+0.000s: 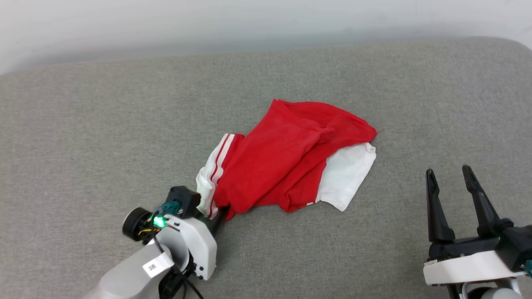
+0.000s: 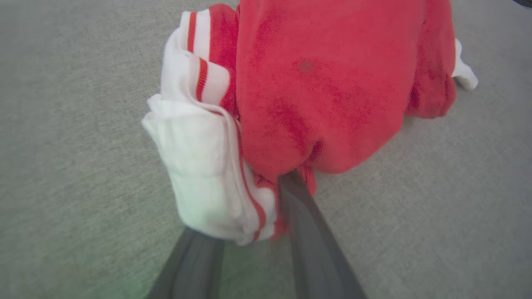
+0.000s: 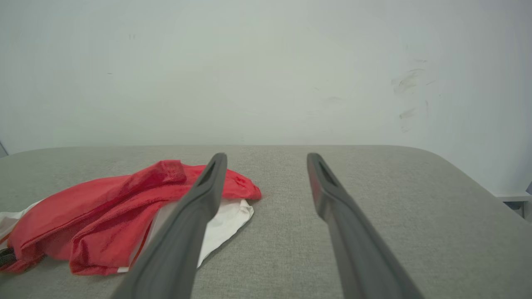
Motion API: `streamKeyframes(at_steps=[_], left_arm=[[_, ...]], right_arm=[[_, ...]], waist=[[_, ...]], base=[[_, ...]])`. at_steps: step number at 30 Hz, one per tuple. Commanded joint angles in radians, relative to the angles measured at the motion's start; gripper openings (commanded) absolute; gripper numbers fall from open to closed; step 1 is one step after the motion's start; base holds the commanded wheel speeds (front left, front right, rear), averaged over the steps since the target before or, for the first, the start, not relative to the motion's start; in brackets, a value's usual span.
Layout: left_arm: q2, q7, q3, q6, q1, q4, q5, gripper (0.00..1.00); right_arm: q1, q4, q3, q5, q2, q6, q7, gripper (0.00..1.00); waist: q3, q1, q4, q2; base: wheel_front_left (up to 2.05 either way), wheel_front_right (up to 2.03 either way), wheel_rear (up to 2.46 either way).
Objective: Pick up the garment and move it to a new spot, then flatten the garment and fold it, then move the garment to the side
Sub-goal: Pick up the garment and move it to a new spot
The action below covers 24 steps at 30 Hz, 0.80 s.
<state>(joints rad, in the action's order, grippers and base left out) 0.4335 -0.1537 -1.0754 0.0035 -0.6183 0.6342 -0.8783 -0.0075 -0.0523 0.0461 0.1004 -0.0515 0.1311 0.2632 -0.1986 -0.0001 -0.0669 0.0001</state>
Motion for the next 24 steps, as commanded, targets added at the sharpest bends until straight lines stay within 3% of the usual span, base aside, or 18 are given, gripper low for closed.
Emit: streamKeyframes(at_steps=[1, 8, 9, 16, 24], left_arm=[[0.017, -0.01, 0.002, 0.016, 0.035, 0.017, 0.0, 1.0], [-0.002, -0.105, 0.07, 0.113, 0.054, -0.051, 0.036, 1.0], [0.001, -0.11, 0.096, 0.149, 0.071, -0.096, 0.06, 1.0], [0.036, -0.112, 0.251, 0.286, 0.188, -0.318, 0.2, 1.0], [0.042, -0.112, 0.457, 0.374, 0.365, -0.479, 0.341, 1.0]], right_arm=[[0.01, 0.004, 0.0, -0.003, 0.002, -0.001, 0.002, 1.0], [0.034, 0.016, 0.001, -0.011, 0.002, -0.001, 0.002, 1.0], [0.046, 0.017, 0.006, -0.013, 0.002, -0.001, 0.002, 1.0], [0.078, 0.02, 0.012, -0.016, 0.002, -0.001, 0.002, 1.0], [0.102, 0.015, 0.013, -0.016, 0.002, -0.001, 0.002, 1.0]], waist=[[0.013, 0.0001, 0.009, -0.0001], [0.081, 0.0001, 0.033, -0.0001], [0.101, 0.0001, 0.042, -0.0001], [0.153, 0.0001, 0.065, -0.0001], [0.179, 0.0001, 0.081, -0.0001]], base=[[0.0, 0.0, 0.0], [0.0, 0.0, 0.0], [0.0, 0.0, 0.0], [0.0, 0.0, 0.0], [0.0, 0.0, 0.0]])
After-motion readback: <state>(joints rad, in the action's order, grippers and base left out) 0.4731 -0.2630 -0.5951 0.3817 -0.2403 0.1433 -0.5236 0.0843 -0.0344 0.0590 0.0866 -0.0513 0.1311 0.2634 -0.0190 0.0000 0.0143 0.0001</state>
